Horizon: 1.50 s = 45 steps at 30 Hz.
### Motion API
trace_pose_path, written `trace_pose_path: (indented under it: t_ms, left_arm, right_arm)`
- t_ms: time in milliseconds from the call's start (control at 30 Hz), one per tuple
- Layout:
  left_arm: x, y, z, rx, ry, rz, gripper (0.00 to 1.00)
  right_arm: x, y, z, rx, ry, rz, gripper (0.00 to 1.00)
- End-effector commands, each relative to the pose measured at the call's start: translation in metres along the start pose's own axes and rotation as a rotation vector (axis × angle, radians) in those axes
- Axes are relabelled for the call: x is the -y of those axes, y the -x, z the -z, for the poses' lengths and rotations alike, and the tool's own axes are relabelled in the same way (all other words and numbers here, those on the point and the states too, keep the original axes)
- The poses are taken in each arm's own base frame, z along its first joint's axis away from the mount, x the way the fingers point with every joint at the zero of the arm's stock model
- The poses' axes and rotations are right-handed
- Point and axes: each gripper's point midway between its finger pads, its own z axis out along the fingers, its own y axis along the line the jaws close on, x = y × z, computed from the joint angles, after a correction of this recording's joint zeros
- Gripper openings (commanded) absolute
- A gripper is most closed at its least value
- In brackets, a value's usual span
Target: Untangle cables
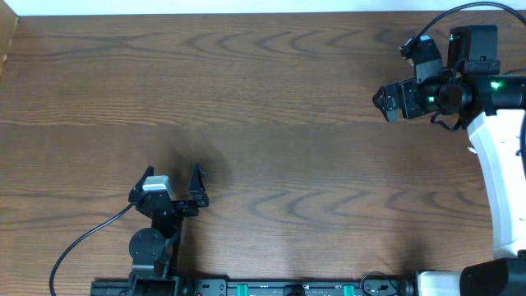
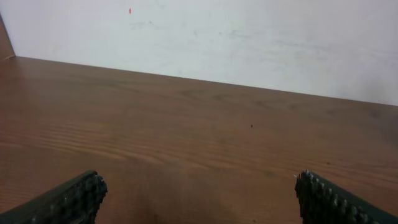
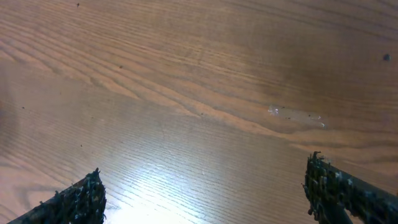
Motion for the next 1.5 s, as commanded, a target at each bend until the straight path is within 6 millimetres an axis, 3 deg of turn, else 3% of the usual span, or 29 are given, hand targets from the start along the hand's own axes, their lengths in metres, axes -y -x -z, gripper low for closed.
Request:
trace_pose_path:
  t_ms: [0,1200,1467]
  left_arm:
    - [-0.0059,-0.0155,-0.0001,-0.052,0.027,-0.02,0.98]
    - [-0.006,-0.0155,-0.0001,-0.052,0.028,-0.02,0.98]
    - [-0.006,-0.0156,-0.0001,-0.052,0.028,-0.02,0.98]
  right_arm:
    - [-0.0032,0.0066,0.0103,0.031,-0.006,0.023,0.99]
    - [0.0018,0.0045,0.0098,0.027,-0.036,0.024,0.99]
    - [-0.0021,0.0,0.0101,0.114,-0.042,0.049,0.99]
